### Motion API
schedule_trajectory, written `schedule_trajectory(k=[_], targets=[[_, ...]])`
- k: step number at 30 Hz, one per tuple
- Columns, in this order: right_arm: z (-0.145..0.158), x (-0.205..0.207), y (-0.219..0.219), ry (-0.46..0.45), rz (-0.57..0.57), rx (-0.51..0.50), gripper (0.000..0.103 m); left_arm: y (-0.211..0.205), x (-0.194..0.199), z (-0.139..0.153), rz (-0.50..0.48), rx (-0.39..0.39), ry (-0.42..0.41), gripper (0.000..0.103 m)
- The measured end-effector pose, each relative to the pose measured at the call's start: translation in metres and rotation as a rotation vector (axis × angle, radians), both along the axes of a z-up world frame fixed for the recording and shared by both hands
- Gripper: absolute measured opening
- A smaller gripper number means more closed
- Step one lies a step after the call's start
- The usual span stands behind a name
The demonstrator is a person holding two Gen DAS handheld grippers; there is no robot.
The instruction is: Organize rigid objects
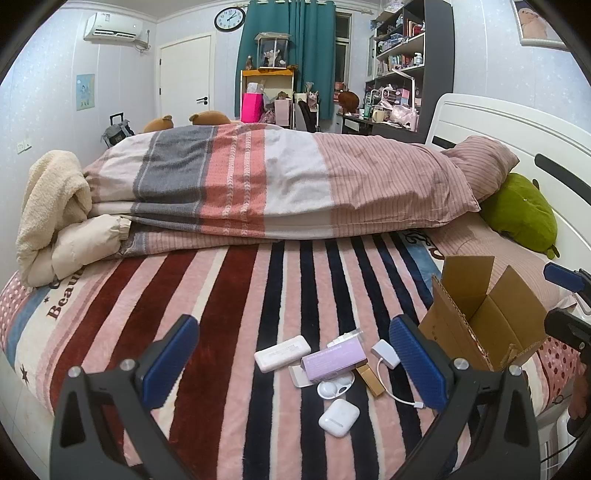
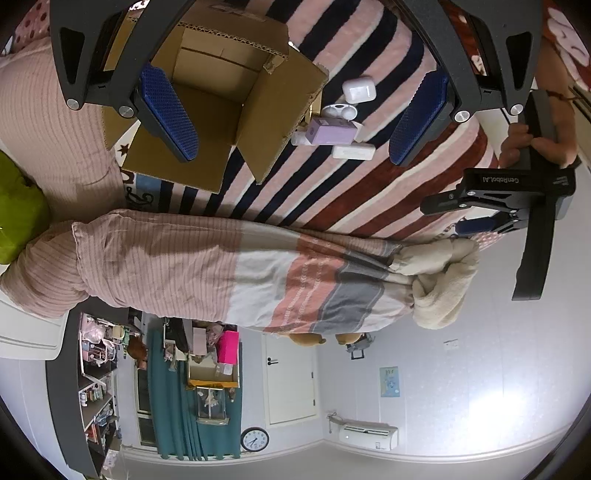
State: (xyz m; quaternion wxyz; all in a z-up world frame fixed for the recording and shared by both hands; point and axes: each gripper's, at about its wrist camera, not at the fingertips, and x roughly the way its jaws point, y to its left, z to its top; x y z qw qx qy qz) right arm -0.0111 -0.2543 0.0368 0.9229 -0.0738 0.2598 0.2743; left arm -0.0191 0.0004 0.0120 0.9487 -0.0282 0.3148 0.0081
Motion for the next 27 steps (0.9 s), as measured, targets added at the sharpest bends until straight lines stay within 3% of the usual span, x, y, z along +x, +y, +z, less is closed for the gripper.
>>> schedule_trajectory(k=[27], targets=[[-0.0004, -0.0021, 0.0025, 0.006, 0.004, 0.006, 0.103, -0.0010, -0.0057, 0.0042, -0.007, 0.002, -0.005, 0.102]])
